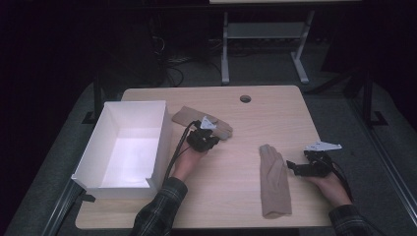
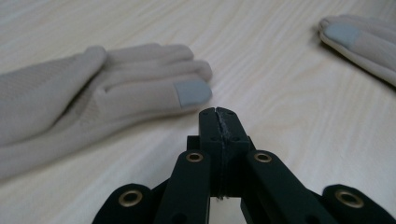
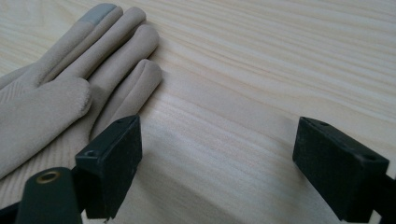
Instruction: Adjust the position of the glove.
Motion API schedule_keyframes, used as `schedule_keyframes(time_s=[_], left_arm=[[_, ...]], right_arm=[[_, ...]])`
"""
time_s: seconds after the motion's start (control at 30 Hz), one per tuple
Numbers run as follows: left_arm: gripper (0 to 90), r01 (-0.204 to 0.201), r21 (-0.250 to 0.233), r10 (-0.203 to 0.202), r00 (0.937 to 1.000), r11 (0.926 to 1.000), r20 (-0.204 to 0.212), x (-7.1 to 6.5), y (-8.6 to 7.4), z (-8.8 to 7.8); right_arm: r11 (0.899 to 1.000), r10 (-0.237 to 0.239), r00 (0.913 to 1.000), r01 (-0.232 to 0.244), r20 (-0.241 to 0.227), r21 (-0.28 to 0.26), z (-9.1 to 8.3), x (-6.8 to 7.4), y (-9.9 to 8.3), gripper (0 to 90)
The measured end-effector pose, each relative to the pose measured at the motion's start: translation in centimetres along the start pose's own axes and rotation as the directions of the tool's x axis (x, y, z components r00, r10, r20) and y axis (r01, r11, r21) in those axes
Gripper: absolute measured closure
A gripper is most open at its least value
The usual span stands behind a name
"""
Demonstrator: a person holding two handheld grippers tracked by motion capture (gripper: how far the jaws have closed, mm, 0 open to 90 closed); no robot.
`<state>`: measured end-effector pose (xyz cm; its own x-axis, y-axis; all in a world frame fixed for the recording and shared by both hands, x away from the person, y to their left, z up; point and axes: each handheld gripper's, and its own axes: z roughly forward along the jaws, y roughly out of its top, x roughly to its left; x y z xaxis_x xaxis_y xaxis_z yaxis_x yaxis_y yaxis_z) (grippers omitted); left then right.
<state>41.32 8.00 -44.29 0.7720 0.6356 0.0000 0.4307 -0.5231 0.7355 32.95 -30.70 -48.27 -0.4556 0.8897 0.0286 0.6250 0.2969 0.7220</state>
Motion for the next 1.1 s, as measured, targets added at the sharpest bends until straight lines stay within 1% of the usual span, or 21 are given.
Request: schedule_keyframes(time_s=[0.1, 0.13, 0.17, 0.23, 0.3, 0.37, 0.43, 0.5, 0.53, 0.57, 0.63, 0.67, 0.73, 0.8, 0.83, 0.87, 0.9, 0.93, 1.03, 1.07, 1.1], left_arm=[[89.6, -0.002, -0.017, 0.002, 1.0000, 0.9999, -0.005, 0.5, 0.5, 0.7], [89.6, -0.001, -0.017, 0.001, 1.0000, 0.9999, -0.008, 0.8, 0.9, 1.2], [89.6, -0.001, -0.017, 0.001, 1.0000, 0.9999, -0.008, 0.8, 0.9, 1.2], [89.6, 0.000, -0.022, 0.001, 1.0000, 0.9998, 0.006, 1.0, 1.4, 2.0], [89.6, 0.004, -0.022, -0.004, 0.9999, 0.9998, 0.013, 1.1, 1.5, 2.3], [89.6, 0.002, -0.005, -0.002, 0.9998, 1.0000, 0.018, 1.3, 1.7, 3.2], [89.6, 0.006, -0.001, -0.006, 0.9998, 1.0000, 0.020, 1.3, 1.7, 3.5], [89.6, 0.022, 0.027, -0.022, 0.9994, 0.9994, 0.025, 1.6, 1.4, 4.4], [89.6, 0.019, 0.041, -0.020, 0.9994, 0.9990, 0.028, 1.6, 1.3, 4.6], [89.6, 0.019, 0.041, -0.020, 0.9994, 0.9990, 0.028, 1.6, 1.3, 4.6], [89.6, 0.038, 0.038, -0.039, 0.9986, 0.9986, 0.035, 1.5, 1.0, 4.8], [89.7, 0.051, 0.037, -0.052, 0.9975, 0.9980, 0.048, 1.6, 1.0, 4.7], [89.7, 0.052, 0.038, -0.055, 0.9965, 0.9979, 0.063, 1.4, 0.8, 4.6], [89.7, 0.052, 0.038, -0.054, 0.9962, 0.9979, 0.068, 1.4, 0.7, 4.5], [89.7, 0.052, 0.035, -0.055, 0.9950, 0.9980, 0.084, 1.0, 0.5, 4.3], [89.7, 0.052, 0.035, -0.055, 0.9950, 0.9980, 0.084, 1.0, 0.5, 4.3], [89.7, 0.051, 0.036, -0.054, 0.9946, 0.9981, 0.088, 0.8, 0.3, 4.1], [89.7, 0.042, 0.043, -0.046, 0.9933, 0.9982, 0.105, 0.3, 0.0, 3.7], [89.7, 0.040, 0.043, -0.045, 0.9919, 0.9983, 0.119, -0.2, -0.2, 3.5], [89.7, 0.027, 0.051, -0.033, 0.9905, 0.9983, 0.133, -0.6, -0.4, 3.2], [89.7, 0.023, 0.052, -0.030, 0.9897, 0.9984, 0.140, -0.9, -0.5, 3.0]], right_arm=[[1.000, -0.002, 1.0000, 0.002, 0.000, 0.000, 0.0, 0.0, 0.0, 15.5], [1.000, -0.003, 1.0000, 0.003, -0.001, -0.001, 0.0, 0.0, 0.0, 15.4], [1.000, -0.003, 1.0000, 0.003, -0.001, -0.001, 0.0, 0.0, 0.0, 15.4], [1.000, -0.006, 1.0000, 0.006, -0.002, -0.001, 0.1, 0.0, 0.0, 15.5], [1.000, -0.007, 1.0000, 0.007, -0.002, -0.002, 0.1, 0.0, 0.0, 15.5], [1.000, -0.006, 1.0000, 0.006, -0.003, -0.001, 0.1, 0.0, 0.0, 15.5], [1.000, -0.005, 1.0000, 0.005, -0.003, -0.001, 0.1, 0.0, 0.1, 15.5], [1.000, -0.004, 1.0000, 0.004, -0.003, -0.001, 0.1, 0.0, 0.1, 15.5], [1.000, -0.004, 1.0000, 0.004, -0.003, -0.001, 0.1, 0.0, 0.1, 15.5], [1.000, -0.005, 1.0000, 0.005, -0.003, -0.001, 0.1, 0.0, 0.1, 15.5], [1.000, -0.005, 1.0000, 0.005, -0.003, -0.001, 0.1, 0.0, 0.0, 15.5], [1.000, -0.006, 1.0000, 0.006, -0.003, -0.002, 0.1, 0.0, 0.1, 15.5], [1.000, -0.004, 1.0000, 0.004, -0.002, -0.002, 0.1, 0.0, 0.1, 15.5], [1.000, -0.004, 1.0000, 0.004, -0.003, -0.002, 0.1, 0.0, 0.1, 15.5], [1.000, -0.004, 1.0000, 0.004, -0.002, -0.001, 0.1, 0.0, 0.1, 15.5], [1.000, -0.004, 1.0000, 0.004, -0.002, -0.001, 0.1, 0.0, 0.1, 15.5], [1.000, -0.003, 1.0000, 0.003, -0.002, -0.001, 0.1, 0.0, 0.1, 15.5], [1.000, -0.004, 1.0000, 0.004, -0.002, -0.001, 0.1, 0.0, 0.1, 15.5], [1.000, -0.003, 1.0000, 0.003, -0.002, -0.001, 0.1, 0.0, 0.1, 15.5], [1.000, -0.003, 1.0000, 0.003, -0.002, -0.001, 0.1, 0.0, 0.1, 15.5], [1.000, -0.003, 1.0000, 0.003, -0.001, -0.001, 0.1, 0.0, 0.1, 15.5]])
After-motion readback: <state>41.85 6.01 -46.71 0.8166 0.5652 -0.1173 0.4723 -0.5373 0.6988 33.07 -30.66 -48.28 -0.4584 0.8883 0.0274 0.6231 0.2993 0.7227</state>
